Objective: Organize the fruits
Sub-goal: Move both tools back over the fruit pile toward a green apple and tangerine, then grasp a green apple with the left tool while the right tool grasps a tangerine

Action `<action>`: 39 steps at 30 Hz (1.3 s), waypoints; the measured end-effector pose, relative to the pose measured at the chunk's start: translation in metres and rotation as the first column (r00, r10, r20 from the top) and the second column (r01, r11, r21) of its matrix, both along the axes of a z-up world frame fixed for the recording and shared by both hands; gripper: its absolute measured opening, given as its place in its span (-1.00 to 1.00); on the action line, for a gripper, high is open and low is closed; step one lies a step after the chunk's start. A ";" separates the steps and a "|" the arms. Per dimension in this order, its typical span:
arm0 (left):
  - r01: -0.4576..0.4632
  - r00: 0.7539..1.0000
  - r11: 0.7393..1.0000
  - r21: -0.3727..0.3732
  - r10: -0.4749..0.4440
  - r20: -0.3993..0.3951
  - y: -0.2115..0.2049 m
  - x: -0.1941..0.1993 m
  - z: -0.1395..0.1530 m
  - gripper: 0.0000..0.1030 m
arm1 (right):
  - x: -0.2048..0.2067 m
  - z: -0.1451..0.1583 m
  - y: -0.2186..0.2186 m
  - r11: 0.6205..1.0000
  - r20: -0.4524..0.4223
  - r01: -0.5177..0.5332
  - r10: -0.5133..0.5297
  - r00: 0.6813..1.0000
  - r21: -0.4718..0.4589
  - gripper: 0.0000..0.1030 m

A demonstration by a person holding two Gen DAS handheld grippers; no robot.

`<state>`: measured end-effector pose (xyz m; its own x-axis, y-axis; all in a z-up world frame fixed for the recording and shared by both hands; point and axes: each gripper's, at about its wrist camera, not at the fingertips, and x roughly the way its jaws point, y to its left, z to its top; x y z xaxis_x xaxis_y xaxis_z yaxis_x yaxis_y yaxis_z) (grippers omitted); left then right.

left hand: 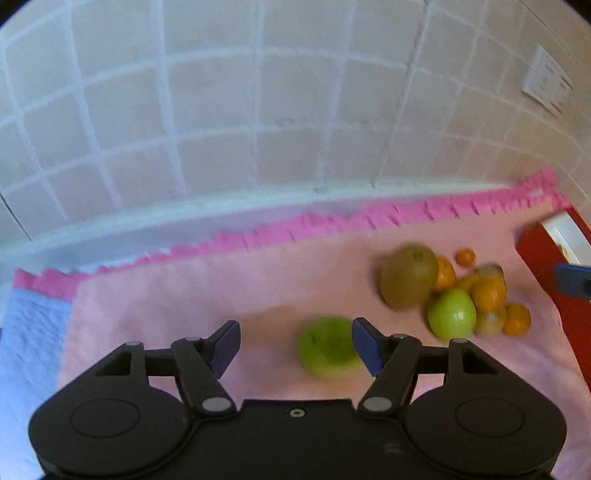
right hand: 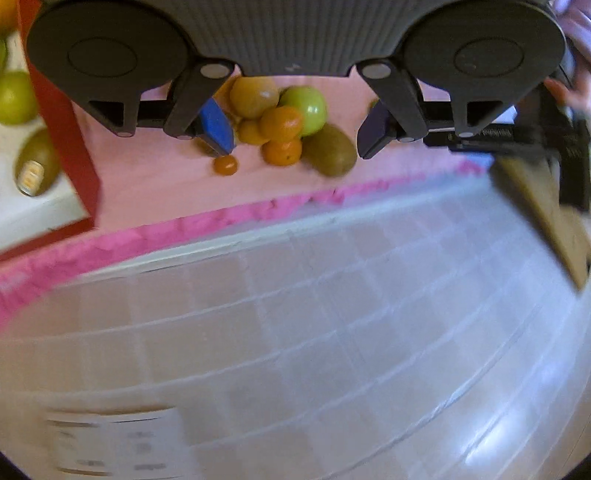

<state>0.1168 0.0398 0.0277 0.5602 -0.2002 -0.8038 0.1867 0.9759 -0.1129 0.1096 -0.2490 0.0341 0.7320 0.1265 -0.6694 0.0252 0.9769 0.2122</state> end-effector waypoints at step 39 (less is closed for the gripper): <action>0.080 0.994 0.996 0.039 -0.082 0.076 -0.037 0.003 -0.061 0.27 | 0.034 -0.058 0.008 0.999 -0.055 0.029 -0.030 0.998 -0.025 -0.24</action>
